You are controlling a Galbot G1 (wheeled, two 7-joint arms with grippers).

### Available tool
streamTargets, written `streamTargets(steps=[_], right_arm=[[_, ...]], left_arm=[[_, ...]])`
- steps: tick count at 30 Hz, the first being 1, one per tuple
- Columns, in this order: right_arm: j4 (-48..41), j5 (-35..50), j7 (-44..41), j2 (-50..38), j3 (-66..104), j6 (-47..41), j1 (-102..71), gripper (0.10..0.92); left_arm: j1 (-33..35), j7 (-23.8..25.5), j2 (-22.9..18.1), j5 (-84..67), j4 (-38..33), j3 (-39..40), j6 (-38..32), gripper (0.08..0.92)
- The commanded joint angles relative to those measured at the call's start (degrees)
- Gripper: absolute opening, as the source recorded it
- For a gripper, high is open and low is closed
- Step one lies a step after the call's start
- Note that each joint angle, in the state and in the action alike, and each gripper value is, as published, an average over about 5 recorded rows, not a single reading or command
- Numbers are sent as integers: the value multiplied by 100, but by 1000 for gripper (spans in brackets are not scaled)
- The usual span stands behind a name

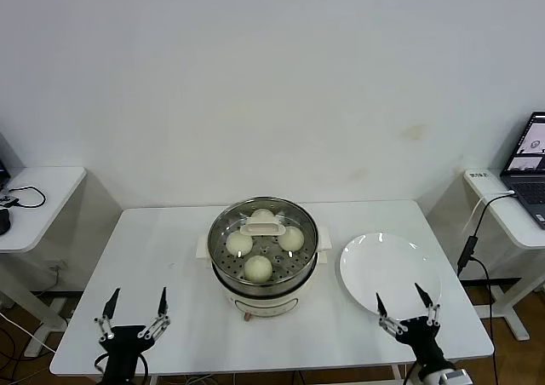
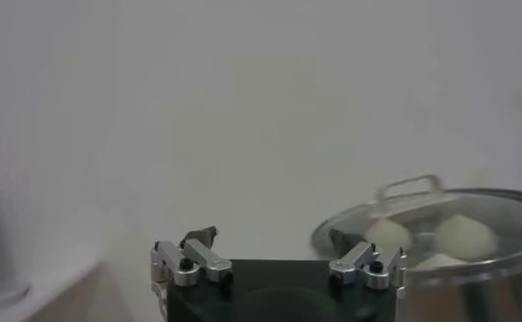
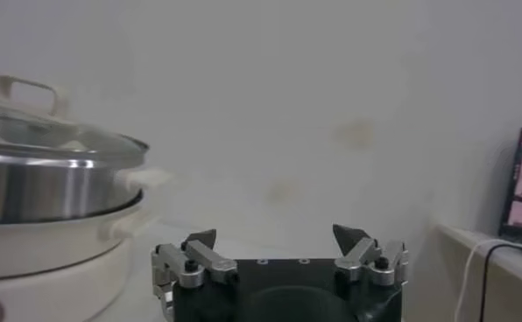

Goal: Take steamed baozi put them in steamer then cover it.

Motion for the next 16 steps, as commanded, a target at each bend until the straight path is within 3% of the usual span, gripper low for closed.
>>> streamTargets(steps=[1,16], right_arm=[[251,397,-138,-343,-166,-431,-374,823],[678,524,-164,-285,-278,-966,-613,823]], left_arm=[[276,31,-90,-958,390,-705,-2,823],[29,321,-136,-755,706,-617,149,823]])
